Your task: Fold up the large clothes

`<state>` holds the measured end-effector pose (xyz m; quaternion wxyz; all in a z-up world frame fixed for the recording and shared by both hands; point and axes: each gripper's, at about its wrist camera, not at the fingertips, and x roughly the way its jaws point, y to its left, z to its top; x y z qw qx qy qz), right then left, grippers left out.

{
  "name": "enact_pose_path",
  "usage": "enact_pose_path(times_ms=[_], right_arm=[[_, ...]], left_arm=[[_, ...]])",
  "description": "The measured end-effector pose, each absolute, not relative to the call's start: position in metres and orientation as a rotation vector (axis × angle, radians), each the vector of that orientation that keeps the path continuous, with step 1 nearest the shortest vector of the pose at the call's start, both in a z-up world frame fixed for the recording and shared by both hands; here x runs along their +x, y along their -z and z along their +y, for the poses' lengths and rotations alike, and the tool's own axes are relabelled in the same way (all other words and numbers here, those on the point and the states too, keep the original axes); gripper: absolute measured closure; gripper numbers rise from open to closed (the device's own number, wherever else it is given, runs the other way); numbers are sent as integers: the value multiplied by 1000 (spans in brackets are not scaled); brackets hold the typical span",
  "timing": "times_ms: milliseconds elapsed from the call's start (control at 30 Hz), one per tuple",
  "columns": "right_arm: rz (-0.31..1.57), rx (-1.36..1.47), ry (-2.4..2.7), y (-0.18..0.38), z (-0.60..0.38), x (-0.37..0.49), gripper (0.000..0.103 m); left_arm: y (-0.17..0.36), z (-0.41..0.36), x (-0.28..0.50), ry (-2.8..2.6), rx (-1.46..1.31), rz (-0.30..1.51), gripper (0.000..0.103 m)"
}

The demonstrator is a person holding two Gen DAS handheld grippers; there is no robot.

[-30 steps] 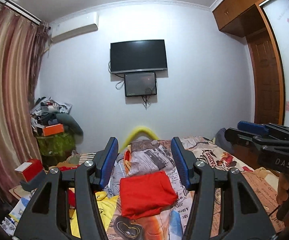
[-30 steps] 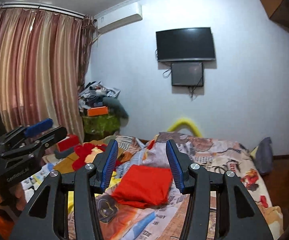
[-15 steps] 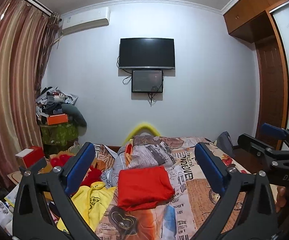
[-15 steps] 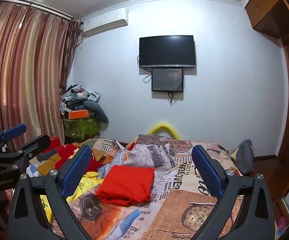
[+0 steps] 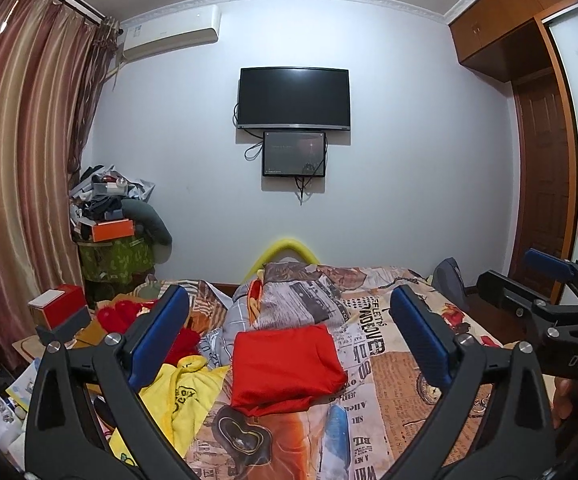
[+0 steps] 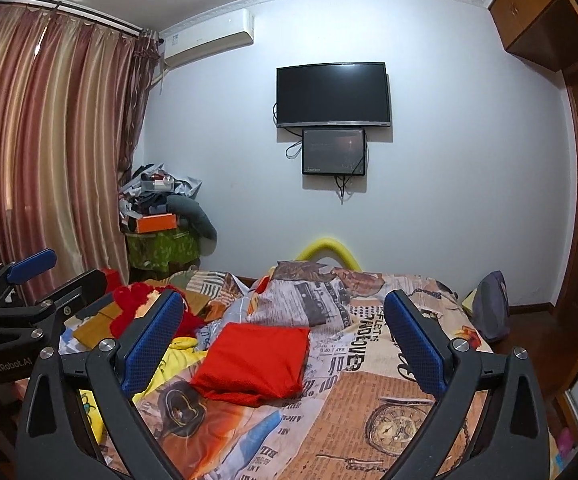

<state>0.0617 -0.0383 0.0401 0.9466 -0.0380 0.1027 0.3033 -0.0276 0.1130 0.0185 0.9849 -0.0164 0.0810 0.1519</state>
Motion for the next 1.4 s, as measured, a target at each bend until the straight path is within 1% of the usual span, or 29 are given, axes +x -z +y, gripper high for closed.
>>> enact_pose_path(times_ms=[467,1400], right_arm=[[236,-78,-621,-41,-41,63,3],[254,-74,-627,-40,-44,63,3]], left_arm=[[-10,116,-21,-307,-47,197,2],[-5,118,-20,-302,-64,204,1]])
